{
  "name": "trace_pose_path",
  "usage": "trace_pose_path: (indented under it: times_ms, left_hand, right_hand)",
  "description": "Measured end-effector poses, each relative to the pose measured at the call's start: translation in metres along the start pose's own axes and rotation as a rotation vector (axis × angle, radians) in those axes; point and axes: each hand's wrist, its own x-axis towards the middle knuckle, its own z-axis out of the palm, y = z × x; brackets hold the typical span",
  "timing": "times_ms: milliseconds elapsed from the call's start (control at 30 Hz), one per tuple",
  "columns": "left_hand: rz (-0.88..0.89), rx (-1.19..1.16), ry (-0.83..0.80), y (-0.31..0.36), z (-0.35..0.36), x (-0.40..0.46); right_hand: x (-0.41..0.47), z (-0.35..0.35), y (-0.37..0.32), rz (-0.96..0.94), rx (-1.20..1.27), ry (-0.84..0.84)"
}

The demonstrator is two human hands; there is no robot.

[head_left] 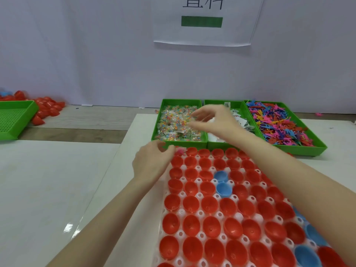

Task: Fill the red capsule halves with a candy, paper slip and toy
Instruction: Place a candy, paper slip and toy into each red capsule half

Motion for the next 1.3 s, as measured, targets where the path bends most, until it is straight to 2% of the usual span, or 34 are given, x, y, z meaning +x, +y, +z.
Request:
trace_pose_path:
  times_ms: [67,133,167,200,300,367,467,533,600,667,767,867,967,1033,1100,1167,1233,1300]
  left_hand:
    - [0.039,-0.064,0.120,-0.001,-0.004,0.003]
    - [0.074,-0.139,0.140,0.000,-0.007,0.011]
    - [0.096,-0.147,0.140,0.001,-0.007,0.016]
    - [0.125,-0.139,0.139,0.003,-0.006,0.022]
    - [0.254,-0.049,0.081,0.011,-0.003,0.040]
    - [0.299,0.097,-0.014,0.017,0.002,0.053]
    - [0.263,0.462,-0.190,0.022,0.012,0.066]
    - [0.217,0.544,-0.235,0.023,0.018,0.070]
    - [0.197,0.508,-0.145,0.022,0.022,0.072]
    - [0.197,0.490,-0.052,0.021,0.025,0.073]
    - [0.207,0.487,-0.007,0.019,0.028,0.073]
    - [0.274,0.378,0.093,0.018,0.029,0.071]
    - [0.283,0.119,0.156,0.021,0.028,0.063]
    - [0.270,-0.074,0.133,0.026,0.027,0.059]
    - [0.252,-0.282,0.070,0.033,0.026,0.054]
    - [0.184,-0.489,0.028,0.041,0.024,0.050]
    - [0.091,-0.654,-0.004,0.047,0.022,0.047]
    - [0.032,-0.731,-0.046,0.050,0.020,0.044]
  right_hand:
    - [0.000,-0.032,0.020,0.068,0.044,0.316]
    - [-0.007,-0.067,0.052,0.265,-0.148,0.581]
    - [-0.014,-0.083,0.071,0.394,-0.301,0.592]
    - [-0.022,-0.096,0.089,0.517,-0.439,0.514]
    - [-0.042,-0.112,0.119,0.694,-0.606,0.156]
    - [-0.046,-0.113,0.124,0.666,-0.571,0.145]
    - [-0.045,-0.112,0.124,0.583,-0.508,0.290]
    - [-0.046,-0.112,0.126,0.552,-0.513,0.299]
    - [-0.047,-0.111,0.126,0.513,-0.546,0.343]
    - [-0.046,-0.112,0.126,0.453,-0.557,0.468]
    - [-0.041,-0.110,0.120,0.418,-0.363,0.664]
    - [-0.031,-0.104,0.111,0.402,-0.176,0.722]
    - [-0.018,-0.092,0.100,0.375,-0.104,0.585]
    - [-0.011,-0.079,0.089,0.354,-0.127,0.349]
    - [-0.007,-0.065,0.077,0.302,-0.267,0.058]
    - [-0.006,-0.053,0.068,0.295,-0.429,-0.135]
    - [-0.004,-0.046,0.065,0.330,-0.532,-0.163]
    - [-0.003,-0.044,0.065,0.358,-0.515,-0.107]
